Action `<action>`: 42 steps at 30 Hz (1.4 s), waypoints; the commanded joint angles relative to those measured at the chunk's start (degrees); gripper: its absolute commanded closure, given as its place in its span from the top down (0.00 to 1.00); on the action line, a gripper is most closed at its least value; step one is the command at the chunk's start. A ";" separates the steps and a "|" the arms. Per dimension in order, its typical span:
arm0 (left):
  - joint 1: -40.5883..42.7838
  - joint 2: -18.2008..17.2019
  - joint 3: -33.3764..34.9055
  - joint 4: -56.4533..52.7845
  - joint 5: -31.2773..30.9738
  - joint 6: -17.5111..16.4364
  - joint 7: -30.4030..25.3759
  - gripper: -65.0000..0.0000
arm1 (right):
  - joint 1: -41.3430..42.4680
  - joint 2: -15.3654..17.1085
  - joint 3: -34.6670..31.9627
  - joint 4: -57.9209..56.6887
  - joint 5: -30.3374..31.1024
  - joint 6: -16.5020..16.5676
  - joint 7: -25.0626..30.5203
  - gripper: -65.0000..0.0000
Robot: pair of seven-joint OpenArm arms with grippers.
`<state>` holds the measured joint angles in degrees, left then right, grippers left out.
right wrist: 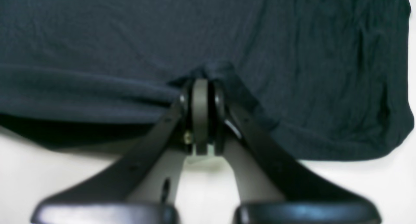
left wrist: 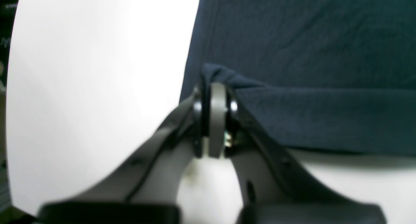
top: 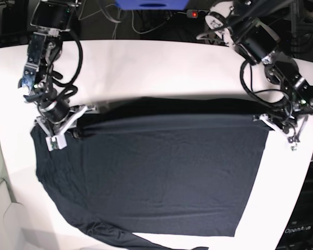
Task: Fold the T-shirt properly
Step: 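Drag the shirt's shoulder edge toward the robot with both grippers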
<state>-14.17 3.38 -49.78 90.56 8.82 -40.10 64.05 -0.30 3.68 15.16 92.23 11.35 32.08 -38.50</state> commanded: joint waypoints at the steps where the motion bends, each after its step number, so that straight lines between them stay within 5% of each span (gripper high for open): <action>1: -1.08 -0.43 0.15 0.21 -0.34 0.10 -0.71 0.00 | 1.04 0.41 -0.61 1.01 0.82 0.23 1.27 0.00; 20: -1.96 -1.66 0.06 -0.59 -0.60 0.10 -0.80 0.00 | 2.45 1.90 -4.12 -0.31 0.73 0.06 1.36 0.00; 26: -1.87 -1.49 -0.02 -0.41 -0.69 0.10 -0.80 0.29 | 2.01 2.60 -4.04 -0.49 0.73 0.06 1.18 0.01; 30: -2.05 -1.22 -2.84 -0.06 -0.69 0.10 -0.80 0.33 | 1.66 2.69 -3.95 -0.49 0.73 0.06 1.01 0.01; 42: -1.69 -1.49 -3.80 -0.59 -0.69 0.10 -0.80 0.33 | -0.45 2.69 -3.95 -0.58 1.08 0.32 1.01 0.38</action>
<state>-14.92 2.55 -53.91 89.23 8.80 -40.10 64.25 -1.76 5.87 11.07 90.72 11.57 32.12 -38.98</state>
